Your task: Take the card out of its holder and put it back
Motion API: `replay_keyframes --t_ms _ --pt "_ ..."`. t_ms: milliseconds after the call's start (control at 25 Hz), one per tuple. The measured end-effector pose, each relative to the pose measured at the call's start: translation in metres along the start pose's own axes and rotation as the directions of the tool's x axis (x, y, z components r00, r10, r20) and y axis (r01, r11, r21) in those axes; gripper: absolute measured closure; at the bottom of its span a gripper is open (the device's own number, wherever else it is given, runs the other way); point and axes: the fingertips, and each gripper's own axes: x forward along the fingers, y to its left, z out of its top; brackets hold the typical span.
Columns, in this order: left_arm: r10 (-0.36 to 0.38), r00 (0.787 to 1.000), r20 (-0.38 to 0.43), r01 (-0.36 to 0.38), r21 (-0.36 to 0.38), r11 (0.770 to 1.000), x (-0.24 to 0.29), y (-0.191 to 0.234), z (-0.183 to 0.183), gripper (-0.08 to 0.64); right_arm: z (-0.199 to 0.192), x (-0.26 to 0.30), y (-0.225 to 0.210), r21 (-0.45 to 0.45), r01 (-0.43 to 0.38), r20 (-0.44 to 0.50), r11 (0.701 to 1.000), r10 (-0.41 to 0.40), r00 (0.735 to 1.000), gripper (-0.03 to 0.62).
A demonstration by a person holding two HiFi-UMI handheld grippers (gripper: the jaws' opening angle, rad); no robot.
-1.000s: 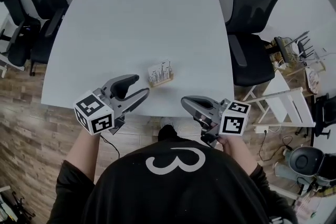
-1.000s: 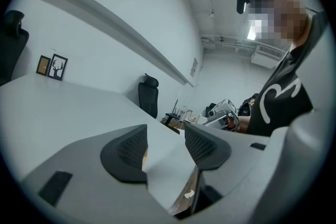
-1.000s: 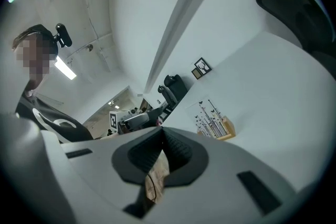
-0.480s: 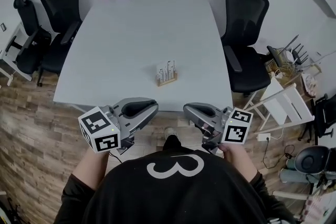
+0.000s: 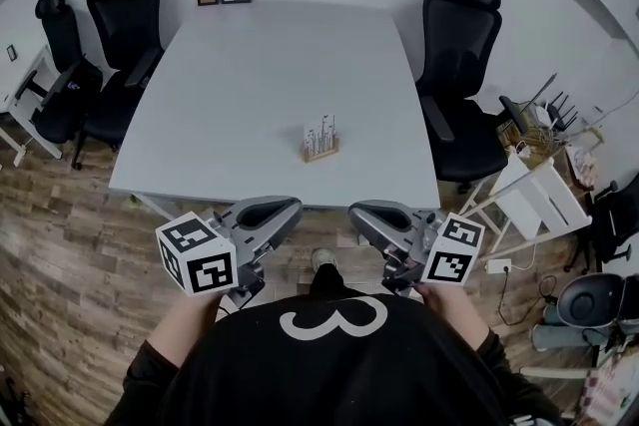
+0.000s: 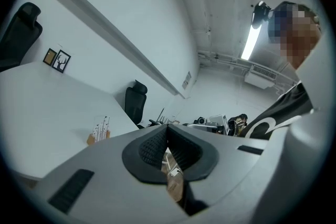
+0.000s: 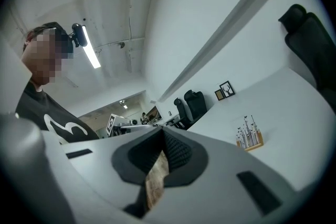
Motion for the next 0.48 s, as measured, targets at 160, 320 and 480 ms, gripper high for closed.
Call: replay_keyframes --t_ms 160,320,480 --pt "-0.025 1.000 0.008 0.026 -0.005 1.000 -0.0034 -0.0096 0.0027 0.548 0.0021 0.0024 0.0057 -0.008 0.006 -0.009 1.000 -0.006 1.000 0.586" --pt "-0.027 1.000 0.012 0.027 -0.002 1.000 -0.0041 -0.0102 0.0026 0.548 0.0016 0.0007 0.0036 -0.005 0.025 -0.015 1.000 -0.025 1.000 0.586" --pt "-0.030 0.999 0.026 0.030 -0.015 0.999 -0.0035 -0.0068 0.0016 0.548 0.0009 -0.0001 0.0031 -0.003 0.039 -0.019 0.999 -0.039 0.999 0.586"
